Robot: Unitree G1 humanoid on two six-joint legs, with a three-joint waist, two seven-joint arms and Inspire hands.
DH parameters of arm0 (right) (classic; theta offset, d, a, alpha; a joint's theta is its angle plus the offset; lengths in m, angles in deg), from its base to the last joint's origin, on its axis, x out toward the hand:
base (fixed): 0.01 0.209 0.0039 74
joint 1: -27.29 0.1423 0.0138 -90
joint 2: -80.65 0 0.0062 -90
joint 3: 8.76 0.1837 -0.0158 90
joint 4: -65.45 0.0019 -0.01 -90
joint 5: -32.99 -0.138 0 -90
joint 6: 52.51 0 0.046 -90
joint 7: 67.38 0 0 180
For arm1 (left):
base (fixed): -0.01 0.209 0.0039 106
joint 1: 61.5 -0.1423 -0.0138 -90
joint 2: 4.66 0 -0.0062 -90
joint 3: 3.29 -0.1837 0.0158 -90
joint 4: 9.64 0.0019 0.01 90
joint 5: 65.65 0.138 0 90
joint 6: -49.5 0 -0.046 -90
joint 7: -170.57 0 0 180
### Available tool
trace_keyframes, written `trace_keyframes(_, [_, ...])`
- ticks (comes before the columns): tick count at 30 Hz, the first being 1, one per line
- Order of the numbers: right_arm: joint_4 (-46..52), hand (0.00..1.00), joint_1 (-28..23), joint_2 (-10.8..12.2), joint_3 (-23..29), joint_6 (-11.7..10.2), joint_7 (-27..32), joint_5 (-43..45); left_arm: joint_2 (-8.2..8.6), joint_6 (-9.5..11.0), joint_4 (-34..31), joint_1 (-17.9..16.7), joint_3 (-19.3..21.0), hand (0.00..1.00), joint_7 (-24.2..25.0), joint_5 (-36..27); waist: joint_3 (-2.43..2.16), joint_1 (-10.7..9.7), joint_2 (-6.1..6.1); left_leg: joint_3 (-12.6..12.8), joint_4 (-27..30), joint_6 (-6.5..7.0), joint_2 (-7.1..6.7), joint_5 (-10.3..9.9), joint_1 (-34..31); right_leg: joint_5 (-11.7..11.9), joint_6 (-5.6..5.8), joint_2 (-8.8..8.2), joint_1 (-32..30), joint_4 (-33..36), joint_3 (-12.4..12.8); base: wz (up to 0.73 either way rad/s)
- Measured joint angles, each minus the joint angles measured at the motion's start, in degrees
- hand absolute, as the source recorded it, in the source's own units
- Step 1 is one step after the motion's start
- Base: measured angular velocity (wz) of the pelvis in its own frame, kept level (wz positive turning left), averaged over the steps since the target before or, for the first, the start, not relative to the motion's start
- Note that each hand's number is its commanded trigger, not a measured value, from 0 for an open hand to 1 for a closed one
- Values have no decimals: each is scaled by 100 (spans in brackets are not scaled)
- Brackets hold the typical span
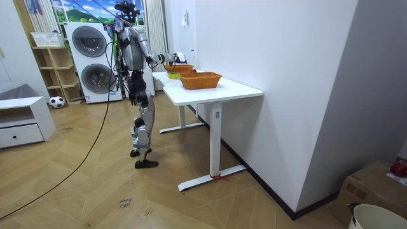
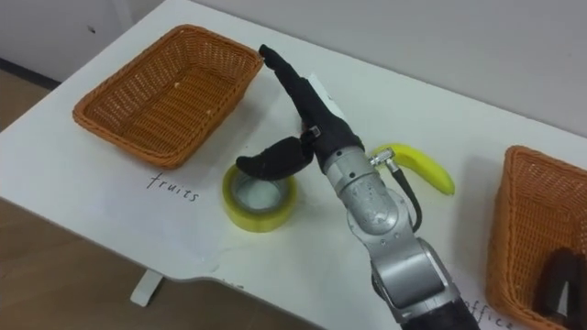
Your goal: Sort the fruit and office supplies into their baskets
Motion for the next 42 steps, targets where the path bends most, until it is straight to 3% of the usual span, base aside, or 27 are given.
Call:
trace_keyframes(16, [-115, 0, 3, -7, 2, 0, 30, 317, 9, -13, -5, 3, 8, 0, 1, 69, 4, -24, 4, -8, -11, 0, 5, 0, -10, 0, 0, 5, 4, 1, 6, 0])
trace_keyframes(28, [-375, 0, 6, -148, 7, 2, 31, 528, 20, -12, -56, 111, 102, 0, 78, 44, 1, -36, 0, -19, -25, 1, 1, 0, -8, 0, 0, 2, 2, -2, 2, 0])
trace_keyframes(31, [-498, 0, 8, -146, 6, 2, 31, 540, 15, -11, -44, 199, 102, 0, 115, 18, -9, -33, -33, -23, -27, 2, -3, 1, -7, 0, 0, -2, 1, -4, 16, 0])
trace_keyframes(36, [-902, 0, 7, -98, -8, 9, 29, 707, -21, -11, 65, 298, 107, 0, 169, 5, 32, -31, -98, -14, -26, 2, 5, 1, -9, 0, 0, -5, -3, -7, 57, -1])
trace_keyframes(42, [-1095, 0, 7, -18, -37, 18, 32, 782, -26, -22, 347, 419, 110, 0, 232, 14, 23, -27, -112, -16, -25, 2, 4, 1, -15, 0, 0, 8, -5, -5, 57, 0])
